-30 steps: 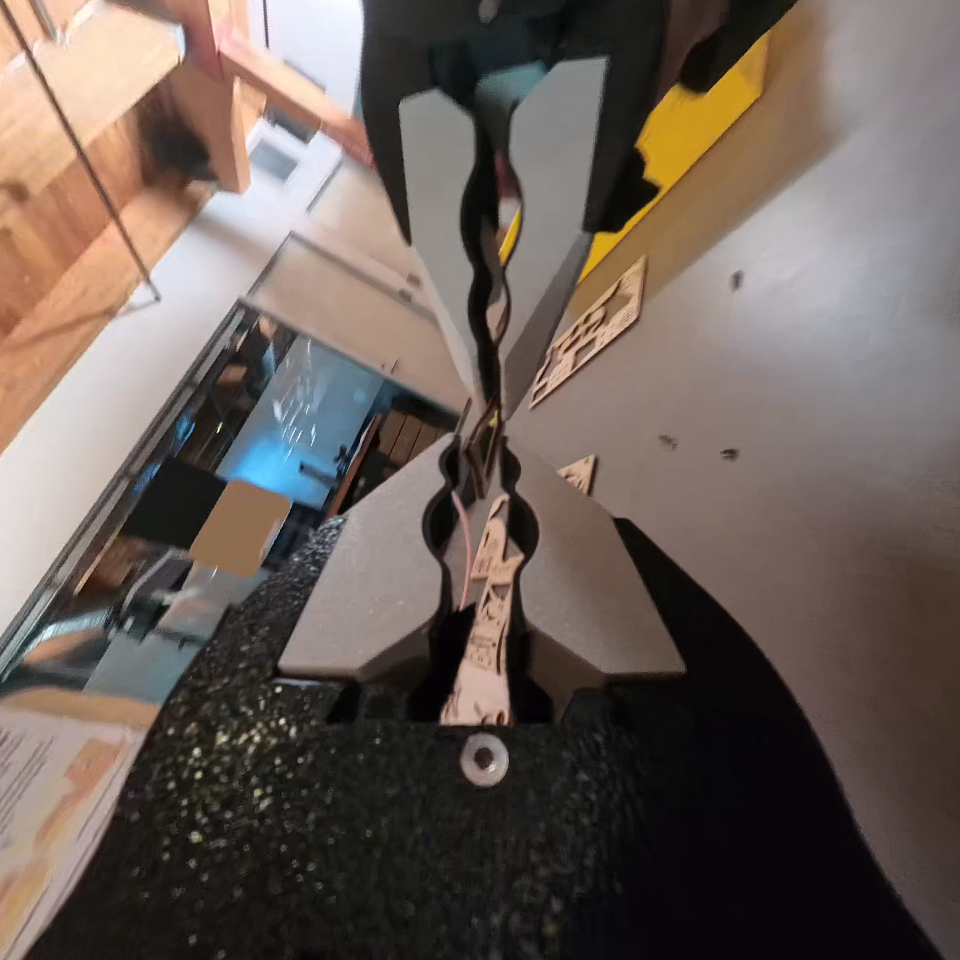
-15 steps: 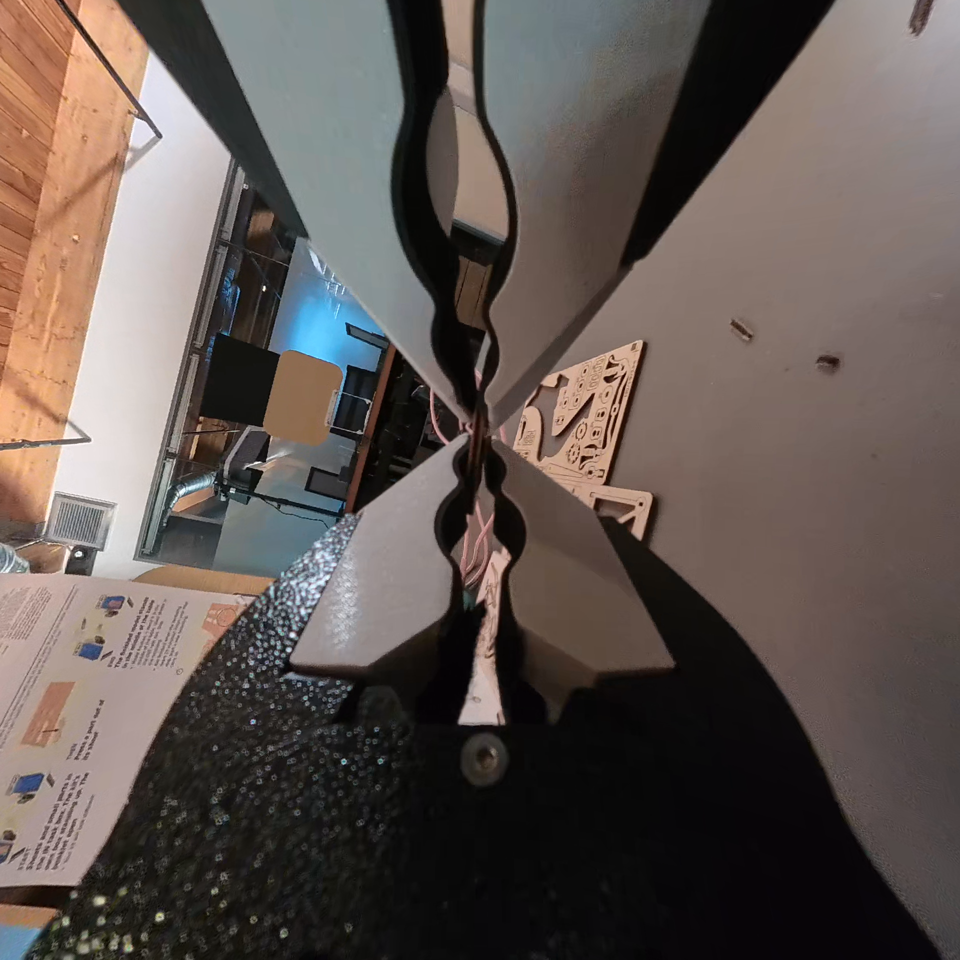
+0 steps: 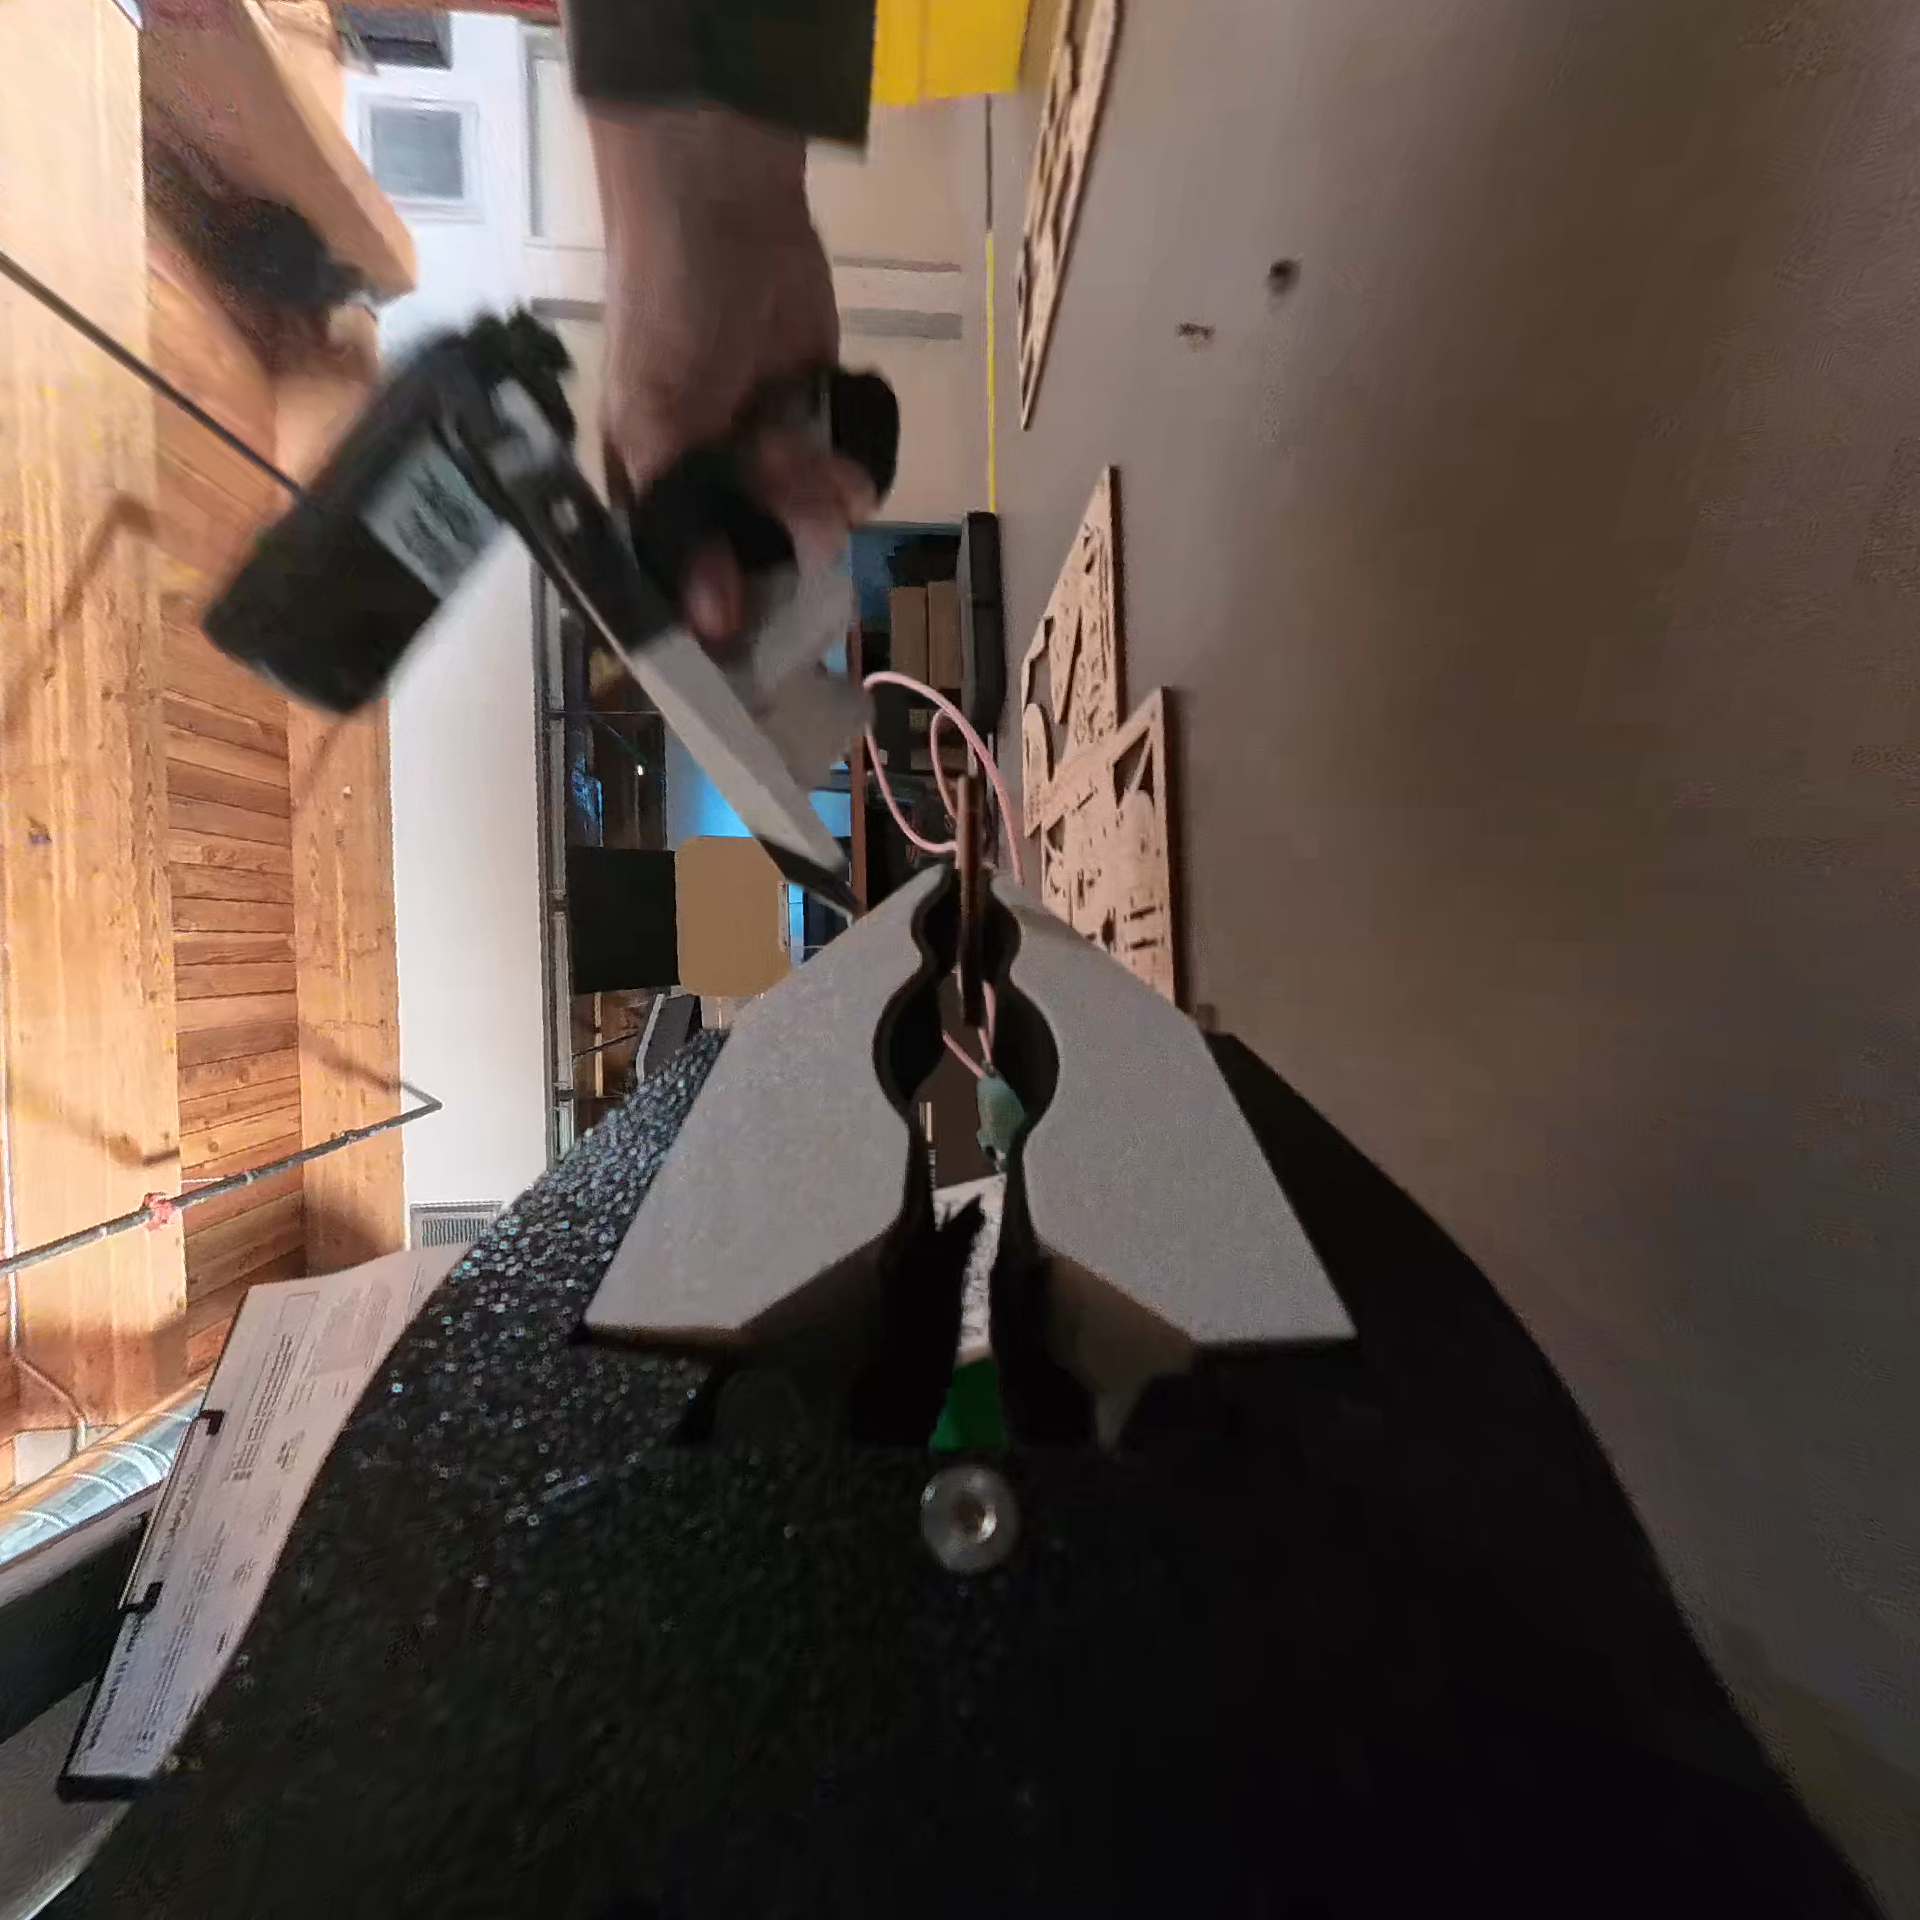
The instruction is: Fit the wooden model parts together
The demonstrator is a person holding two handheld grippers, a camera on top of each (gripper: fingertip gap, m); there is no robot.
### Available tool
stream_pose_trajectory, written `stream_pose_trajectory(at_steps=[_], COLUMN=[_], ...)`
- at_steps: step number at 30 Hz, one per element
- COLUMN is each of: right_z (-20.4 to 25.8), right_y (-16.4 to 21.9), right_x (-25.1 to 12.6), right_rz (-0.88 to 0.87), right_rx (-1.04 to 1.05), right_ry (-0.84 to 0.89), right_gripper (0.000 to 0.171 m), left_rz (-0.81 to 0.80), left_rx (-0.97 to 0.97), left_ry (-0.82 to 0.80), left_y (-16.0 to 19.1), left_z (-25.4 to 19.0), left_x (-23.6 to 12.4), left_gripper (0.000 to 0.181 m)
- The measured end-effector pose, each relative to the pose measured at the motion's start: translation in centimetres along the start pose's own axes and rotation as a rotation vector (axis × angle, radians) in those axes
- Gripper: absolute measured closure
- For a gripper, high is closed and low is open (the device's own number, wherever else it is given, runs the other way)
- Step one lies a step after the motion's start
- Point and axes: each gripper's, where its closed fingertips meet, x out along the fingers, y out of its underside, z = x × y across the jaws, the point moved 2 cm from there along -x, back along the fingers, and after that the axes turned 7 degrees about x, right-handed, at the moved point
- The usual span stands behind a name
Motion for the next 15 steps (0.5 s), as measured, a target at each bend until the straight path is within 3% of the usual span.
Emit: stream_pose_trajectory(at_steps=[5, 7, 12, 15], right_z=[-5.6, -7.8, -8.3, -8.8], right_y=[0.0, 0.1, 0.4, 1.2], right_x=[6.0, 6.8, 7.7, 8.4], right_rz=[0.203, 0.281, 0.375, 0.474], right_rx=[0.087, 0.087, 0.404, 0.406], right_ry=[-0.086, -0.001, -0.112, -0.02], right_gripper=[0.113, 0.119, 0.128, 0.133], left_rz=[0.031, 0.045, 0.079, 0.095], left_rx=[0.006, 0.003, -0.018, -0.017], left_ry=[0.0, -0.005, 0.009, 0.022], left_y=[0.9, 1.3, 2.4, 2.8], left_z=[-0.2, -0.1, -0.1, -0.3], left_x=[0.3, 0.4, 0.6, 0.8], left_gripper=[0.181, 0.181, 0.181, 0.181])
